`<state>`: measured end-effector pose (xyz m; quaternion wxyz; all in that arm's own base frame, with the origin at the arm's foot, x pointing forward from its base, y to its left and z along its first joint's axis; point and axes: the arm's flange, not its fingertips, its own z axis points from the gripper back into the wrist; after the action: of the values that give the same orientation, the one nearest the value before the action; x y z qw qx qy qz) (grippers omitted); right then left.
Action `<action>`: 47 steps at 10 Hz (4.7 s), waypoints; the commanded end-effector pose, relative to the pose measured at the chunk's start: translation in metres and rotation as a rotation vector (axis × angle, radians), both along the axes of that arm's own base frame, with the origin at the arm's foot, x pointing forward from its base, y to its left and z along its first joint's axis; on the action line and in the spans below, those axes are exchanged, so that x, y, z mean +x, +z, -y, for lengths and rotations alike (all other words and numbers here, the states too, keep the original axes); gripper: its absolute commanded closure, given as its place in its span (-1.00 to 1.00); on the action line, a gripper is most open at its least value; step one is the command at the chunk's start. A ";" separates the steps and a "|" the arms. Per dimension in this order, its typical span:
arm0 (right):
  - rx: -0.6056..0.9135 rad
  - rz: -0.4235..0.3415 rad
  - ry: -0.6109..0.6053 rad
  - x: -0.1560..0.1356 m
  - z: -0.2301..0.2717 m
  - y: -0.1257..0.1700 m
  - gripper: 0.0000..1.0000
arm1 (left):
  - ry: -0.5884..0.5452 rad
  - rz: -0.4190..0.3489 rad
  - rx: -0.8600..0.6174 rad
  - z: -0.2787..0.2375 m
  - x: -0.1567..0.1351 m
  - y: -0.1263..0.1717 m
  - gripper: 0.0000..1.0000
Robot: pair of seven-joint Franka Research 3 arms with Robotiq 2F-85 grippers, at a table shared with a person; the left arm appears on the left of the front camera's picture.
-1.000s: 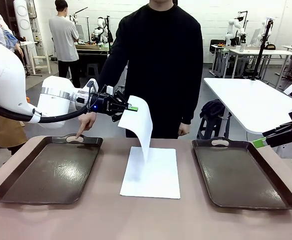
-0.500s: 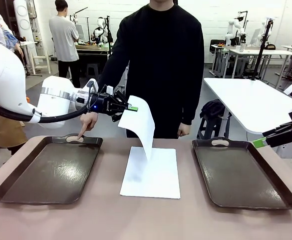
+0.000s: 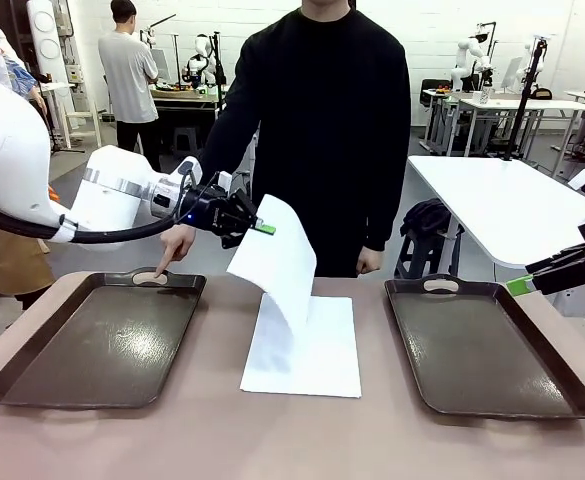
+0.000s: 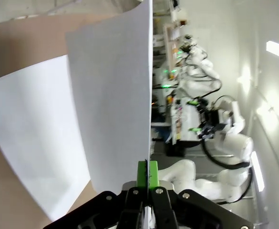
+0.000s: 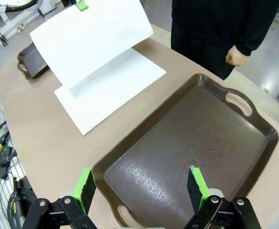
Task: Sort the A4 documents.
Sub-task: Place the A4 Paper in the designated Handle tray.
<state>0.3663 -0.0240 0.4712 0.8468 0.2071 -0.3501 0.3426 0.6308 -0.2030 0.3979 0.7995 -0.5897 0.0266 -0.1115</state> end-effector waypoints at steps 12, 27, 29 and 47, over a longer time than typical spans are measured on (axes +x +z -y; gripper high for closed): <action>0.015 0.009 0.016 0.004 0.000 -0.002 -1.00 | 0.134 -0.057 0.606 -0.181 -0.064 -0.020 0.98; 0.015 0.009 0.016 0.004 0.000 -0.002 -1.00 | 0.224 -0.180 0.845 -0.248 -0.058 -0.056 0.98; 0.015 0.009 0.016 0.004 0.000 -0.002 -1.00 | 0.225 -0.175 0.839 -0.249 -0.054 -0.065 0.98; 0.015 0.009 0.016 0.004 0.000 -0.002 -1.00 | 0.285 -0.193 0.948 -0.259 -0.053 -0.048 -1.00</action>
<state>0.3663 -0.0236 0.4715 0.8469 0.2063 -0.3498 0.3433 0.5809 0.0566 0.3432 0.9803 -0.1749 0.0727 0.0563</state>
